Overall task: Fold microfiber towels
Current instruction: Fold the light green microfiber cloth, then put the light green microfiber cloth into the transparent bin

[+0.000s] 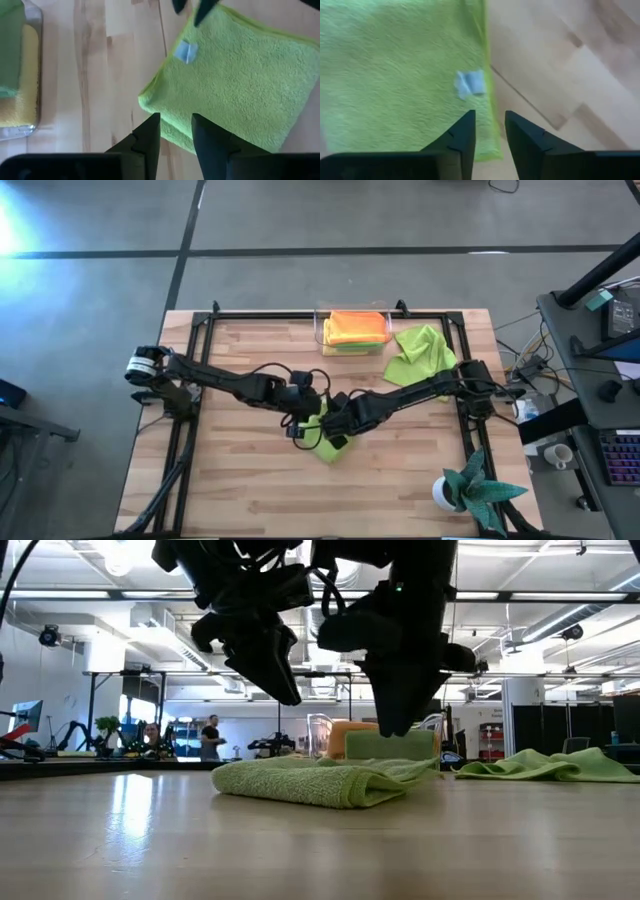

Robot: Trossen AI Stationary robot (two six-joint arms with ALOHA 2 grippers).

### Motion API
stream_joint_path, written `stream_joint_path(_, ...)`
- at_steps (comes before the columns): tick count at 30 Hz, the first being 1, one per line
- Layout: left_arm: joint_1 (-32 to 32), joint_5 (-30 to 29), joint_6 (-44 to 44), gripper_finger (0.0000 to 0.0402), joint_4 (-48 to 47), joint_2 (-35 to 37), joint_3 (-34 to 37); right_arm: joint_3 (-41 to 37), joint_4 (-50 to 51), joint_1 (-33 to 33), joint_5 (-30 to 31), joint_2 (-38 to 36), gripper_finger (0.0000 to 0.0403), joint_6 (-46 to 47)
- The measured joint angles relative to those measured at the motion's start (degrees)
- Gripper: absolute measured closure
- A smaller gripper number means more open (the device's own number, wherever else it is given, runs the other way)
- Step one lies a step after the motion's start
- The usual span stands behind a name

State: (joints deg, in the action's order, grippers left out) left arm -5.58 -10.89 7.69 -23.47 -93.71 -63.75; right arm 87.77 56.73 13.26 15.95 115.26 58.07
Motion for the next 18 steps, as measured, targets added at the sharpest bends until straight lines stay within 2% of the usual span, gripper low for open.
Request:
stream_joint_path(3, -0.11, 1.90, 0.00, 0.0305, -1.74, 0.07, 0.04, 0.00, 2.74, -0.21, -0.35, -0.62, 0.0290, -1.12)
stream_joint_path(8, -0.18, 11.46, 0.17, 0.0305, -2.17, -0.04, 0.98, 0.00, 8.43, 0.49, -1.30, -5.19, 0.0278, -2.13)
stream_joint_path(18, -0.04, 12.08, 0.15, 0.0305, 6.96, -3.60, 1.82, -2.59, 8.66, 5.77, -0.86, -14.78, 0.0289, 3.25)
